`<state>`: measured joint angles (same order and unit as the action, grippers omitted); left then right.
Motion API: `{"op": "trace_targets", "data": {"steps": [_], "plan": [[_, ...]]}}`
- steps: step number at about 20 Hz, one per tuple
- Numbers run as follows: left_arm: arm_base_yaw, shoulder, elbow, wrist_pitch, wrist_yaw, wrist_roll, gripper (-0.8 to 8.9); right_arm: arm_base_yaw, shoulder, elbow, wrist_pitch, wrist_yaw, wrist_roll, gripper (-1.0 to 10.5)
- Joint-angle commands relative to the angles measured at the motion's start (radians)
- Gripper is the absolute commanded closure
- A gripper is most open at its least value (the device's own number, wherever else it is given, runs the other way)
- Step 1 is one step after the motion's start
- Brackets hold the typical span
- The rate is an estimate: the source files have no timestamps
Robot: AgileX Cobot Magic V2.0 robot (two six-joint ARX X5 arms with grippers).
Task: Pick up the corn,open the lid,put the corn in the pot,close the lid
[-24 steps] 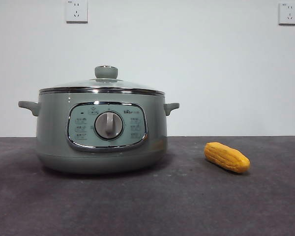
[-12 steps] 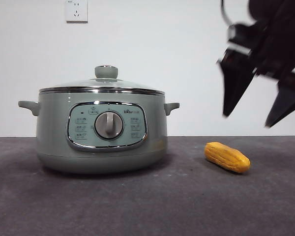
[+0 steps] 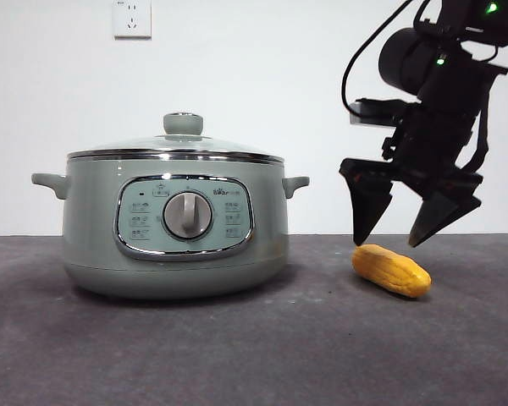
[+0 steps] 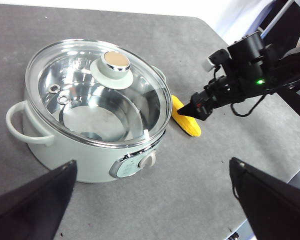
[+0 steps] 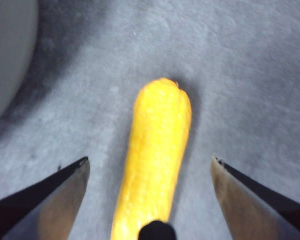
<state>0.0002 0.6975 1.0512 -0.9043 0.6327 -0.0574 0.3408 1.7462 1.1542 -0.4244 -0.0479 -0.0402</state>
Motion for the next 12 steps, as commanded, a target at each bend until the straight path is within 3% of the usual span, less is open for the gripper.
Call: {"op": "trace_targets", "data": {"steps": [1, 5, 7, 8, 12], "plan": [[-0.002, 0.004, 0.0, 0.007, 0.003, -0.002, 2.83, 0.002, 0.038, 0.005, 0.013, 0.003, 0.014, 5.4], [-0.002, 0.007, 0.0, 0.007, 0.003, -0.002, 2.84, 0.002, 0.065, 0.007, 0.026, 0.003, 0.014, 5.7], [-0.002, 0.008, 0.0, 0.008, 0.003, -0.002, 2.83, 0.002, 0.065, 0.008, 0.04, -0.005, 0.014, 7.4], [-0.002, 0.01, 0.0, 0.008, 0.003, -0.002, 2.84, 0.002, 0.065, 0.008, 0.04, -0.005, 0.016, 7.7], [-0.002, 0.01, 0.0, 0.008, 0.003, -0.002, 2.83, 0.002, 0.071, 0.008, 0.035, -0.005, 0.039, 7.7]]}}
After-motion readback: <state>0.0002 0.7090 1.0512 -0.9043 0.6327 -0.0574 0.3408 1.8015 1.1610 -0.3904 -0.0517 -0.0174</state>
